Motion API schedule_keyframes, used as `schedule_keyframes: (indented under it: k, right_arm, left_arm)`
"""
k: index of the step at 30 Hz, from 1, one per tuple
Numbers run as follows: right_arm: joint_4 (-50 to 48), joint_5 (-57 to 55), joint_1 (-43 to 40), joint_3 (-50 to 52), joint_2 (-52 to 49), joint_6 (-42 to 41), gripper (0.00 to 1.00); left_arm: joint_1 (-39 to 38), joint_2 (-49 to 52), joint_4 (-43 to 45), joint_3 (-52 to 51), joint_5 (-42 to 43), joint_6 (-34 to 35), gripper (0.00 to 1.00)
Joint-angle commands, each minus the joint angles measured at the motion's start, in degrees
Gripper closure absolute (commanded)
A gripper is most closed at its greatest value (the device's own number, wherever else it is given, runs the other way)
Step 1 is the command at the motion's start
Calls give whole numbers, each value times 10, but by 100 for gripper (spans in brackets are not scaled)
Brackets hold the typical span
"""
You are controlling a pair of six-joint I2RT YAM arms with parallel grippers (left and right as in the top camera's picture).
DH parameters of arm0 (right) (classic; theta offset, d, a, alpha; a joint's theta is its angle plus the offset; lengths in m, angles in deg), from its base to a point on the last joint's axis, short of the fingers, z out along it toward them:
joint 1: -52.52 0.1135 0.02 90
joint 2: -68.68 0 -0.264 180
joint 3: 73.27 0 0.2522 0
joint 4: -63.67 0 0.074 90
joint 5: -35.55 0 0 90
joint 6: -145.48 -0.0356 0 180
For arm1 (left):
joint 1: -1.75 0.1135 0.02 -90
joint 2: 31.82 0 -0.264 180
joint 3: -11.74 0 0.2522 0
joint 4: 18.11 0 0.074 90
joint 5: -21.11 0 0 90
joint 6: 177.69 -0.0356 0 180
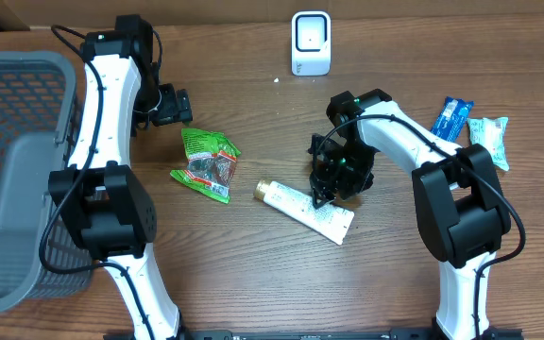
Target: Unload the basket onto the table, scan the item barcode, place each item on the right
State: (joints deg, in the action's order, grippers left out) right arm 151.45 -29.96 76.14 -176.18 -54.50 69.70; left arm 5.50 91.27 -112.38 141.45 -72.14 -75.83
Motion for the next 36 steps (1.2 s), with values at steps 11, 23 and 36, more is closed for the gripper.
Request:
schedule_keyframes:
  k: [11, 23, 36]
  right_arm:
    - [-150, 64, 20, 36, -3, 174, 24]
    - [-129, 60, 57, 44, -3, 173, 54]
    - [-216, 19, -17, 37, -3, -71, 81]
  left_arm:
    - [-5, -14, 0, 0, 2, 6, 0]
    - [-6, -14, 0, 0, 2, 6, 1]
    - [-8, -14, 0, 0, 2, 6, 0]
